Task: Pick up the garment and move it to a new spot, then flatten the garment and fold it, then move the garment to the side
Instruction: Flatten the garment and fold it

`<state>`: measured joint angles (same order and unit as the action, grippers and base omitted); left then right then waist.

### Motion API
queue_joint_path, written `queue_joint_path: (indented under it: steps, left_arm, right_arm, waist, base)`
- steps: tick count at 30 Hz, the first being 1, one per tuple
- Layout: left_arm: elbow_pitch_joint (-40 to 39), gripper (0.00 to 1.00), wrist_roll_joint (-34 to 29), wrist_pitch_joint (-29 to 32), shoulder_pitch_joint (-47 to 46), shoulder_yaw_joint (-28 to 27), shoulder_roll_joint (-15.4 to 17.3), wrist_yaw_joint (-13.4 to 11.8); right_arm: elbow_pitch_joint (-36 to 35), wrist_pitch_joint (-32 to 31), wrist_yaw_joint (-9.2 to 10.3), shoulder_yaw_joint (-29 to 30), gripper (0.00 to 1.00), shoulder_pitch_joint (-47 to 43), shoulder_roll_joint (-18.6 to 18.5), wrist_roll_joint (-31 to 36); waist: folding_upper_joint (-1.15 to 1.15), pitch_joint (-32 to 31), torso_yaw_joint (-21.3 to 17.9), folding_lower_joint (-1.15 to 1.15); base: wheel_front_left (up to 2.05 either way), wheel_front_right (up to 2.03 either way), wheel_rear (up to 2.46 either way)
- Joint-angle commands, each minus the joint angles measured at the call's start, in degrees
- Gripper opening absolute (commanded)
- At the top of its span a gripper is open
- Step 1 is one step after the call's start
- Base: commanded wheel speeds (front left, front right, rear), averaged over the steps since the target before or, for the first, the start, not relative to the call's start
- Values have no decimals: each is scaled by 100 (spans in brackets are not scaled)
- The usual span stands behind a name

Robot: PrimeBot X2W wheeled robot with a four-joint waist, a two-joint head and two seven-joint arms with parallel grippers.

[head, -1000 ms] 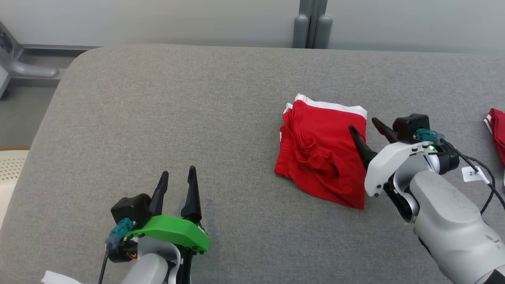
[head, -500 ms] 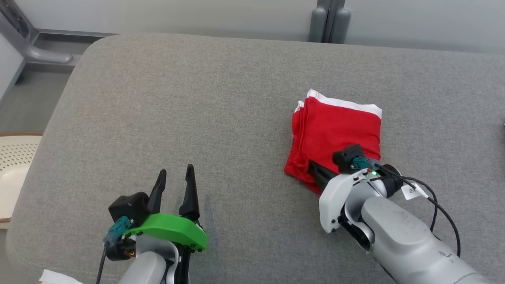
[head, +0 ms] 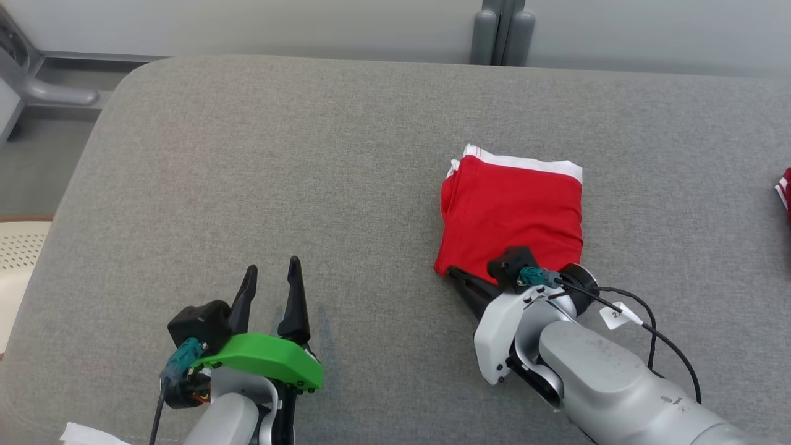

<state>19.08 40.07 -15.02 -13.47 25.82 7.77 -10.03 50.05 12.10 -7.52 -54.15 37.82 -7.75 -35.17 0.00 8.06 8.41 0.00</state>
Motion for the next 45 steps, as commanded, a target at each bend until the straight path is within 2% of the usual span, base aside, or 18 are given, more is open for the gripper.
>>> queue_joint_path:
  steps: [1, 2, 7, 11, 15, 21, 27, 34, 45]
  left_arm:
    - [23, 100, -40, -18, -4, -31, 1, 17]
    - [29, 100, -60, -17, 3, -25, 17, 22]
    - [47, 100, -235, -17, -9, 55, 63, 42]
    - [74, 100, -435, -18, -45, 81, 39, -41]
    - [129, 100, -546, -18, 94, 83, -79, -9]
    - [243, 100, -759, -18, 333, -52, -177, 6]
    - [185, 100, -999, -18, 632, -244, -254, 46]
    - [113, 100, -1206, -18, 925, -433, -300, 97]
    - [113, 100, -1418, -18, 1090, -565, -357, 158]
  right_arm:
    - [-28, 112, 8, 7, 89, 58, -5, -51]
    - [-57, 175, 8, 61, 100, 74, -19, -77]
    - [-277, 308, 8, 529, 100, -80, -148, -117]
    - [-780, 306, 8, 1397, 100, -424, -262, 258]
    - [-1262, 307, 8, 2274, 100, -937, -257, 762]
    - [-1932, 308, 8, 3559, 100, -1926, 19, 1537]
    - [-2429, 308, 8, 4362, 100, -2760, 308, 2114]
    - [-2989, 309, 8, 4903, 100, -3419, 472, 2468]
    - [-3472, 155, 8, 4826, 100, -3807, 481, 2204]
  waist:
    - [0, -79, -73, 0]
    - [0, -123, -108, 0]
    - [0, -401, -265, 0]
    - [0, -629, -415, 0]
    - [0, -815, -571, 0]
    - [0, -1026, -738, 0]
    - [0, -1166, -797, 0]
    - [0, -1231, -808, 0]
    - [0, -1201, -794, 0]
  base:
    - [0, 0, 0]
    - [0, 0, 0]
    - [0, 0, 0]
    - [0, 0, 0]
    - [0, 0, 0]
    - [0, 0, 0]
    - [0, 0, 0]
    - [0, 0, 0]
    - [0, 0, 0]
